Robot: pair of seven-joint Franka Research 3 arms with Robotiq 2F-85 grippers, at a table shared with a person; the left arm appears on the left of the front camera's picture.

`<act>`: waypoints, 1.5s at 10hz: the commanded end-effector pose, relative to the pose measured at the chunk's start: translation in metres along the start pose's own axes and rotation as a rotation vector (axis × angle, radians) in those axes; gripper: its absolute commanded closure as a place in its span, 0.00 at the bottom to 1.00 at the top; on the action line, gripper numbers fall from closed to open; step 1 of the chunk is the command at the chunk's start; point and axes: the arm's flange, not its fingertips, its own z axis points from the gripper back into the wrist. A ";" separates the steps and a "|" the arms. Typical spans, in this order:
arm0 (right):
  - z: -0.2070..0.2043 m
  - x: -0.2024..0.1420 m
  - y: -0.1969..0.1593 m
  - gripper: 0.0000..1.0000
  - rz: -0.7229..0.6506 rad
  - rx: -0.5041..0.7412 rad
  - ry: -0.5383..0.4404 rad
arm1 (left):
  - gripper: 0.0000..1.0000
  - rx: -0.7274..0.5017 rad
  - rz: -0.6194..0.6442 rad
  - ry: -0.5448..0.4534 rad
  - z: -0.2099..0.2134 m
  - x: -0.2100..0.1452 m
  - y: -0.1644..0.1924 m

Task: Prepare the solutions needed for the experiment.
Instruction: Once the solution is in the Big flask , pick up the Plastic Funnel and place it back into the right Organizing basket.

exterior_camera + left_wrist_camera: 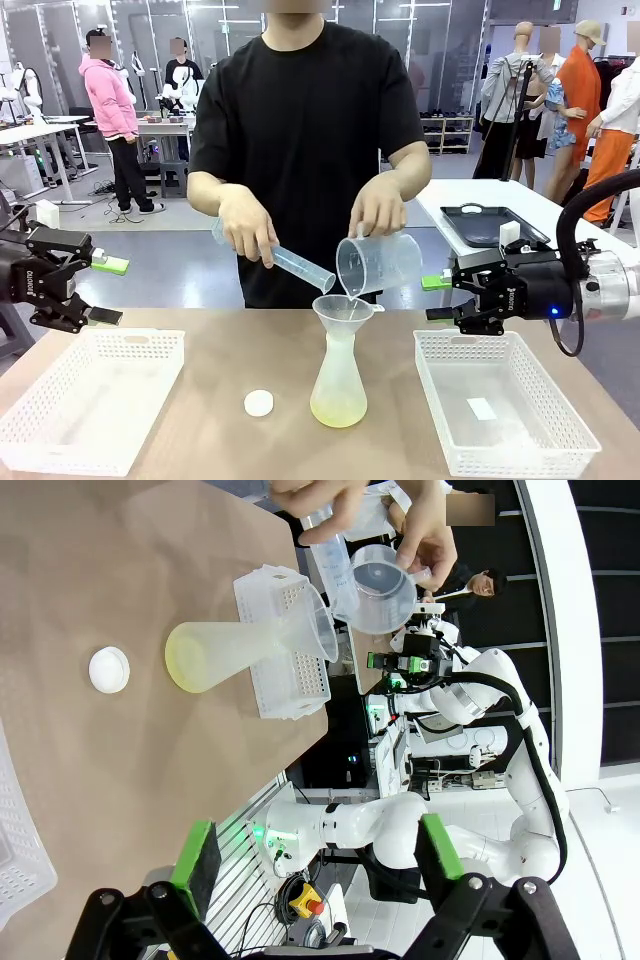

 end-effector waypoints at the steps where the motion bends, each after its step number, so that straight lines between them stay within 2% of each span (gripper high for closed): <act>1: -0.003 0.001 -0.001 0.34 0.000 0.006 -0.012 | 0.00 -0.025 -0.014 -0.008 -0.001 -0.001 -0.001; 9: 0.000 0.000 0.000 0.34 0.000 0.000 0.000 | 0.00 -0.025 -0.014 -0.008 -0.001 -0.001 -0.001; 12: 0.000 0.008 0.016 0.34 0.057 -0.139 0.004 | 0.00 -0.025 -0.014 -0.008 -0.001 -0.001 -0.001; 14: 0.000 0.019 0.045 0.34 0.143 -0.261 0.048 | 0.00 -0.025 -0.014 -0.008 -0.001 -0.001 -0.001; 15: -0.003 0.026 0.065 0.34 0.190 -0.369 0.081 | 0.00 -0.025 -0.014 -0.008 -0.001 -0.001 -0.001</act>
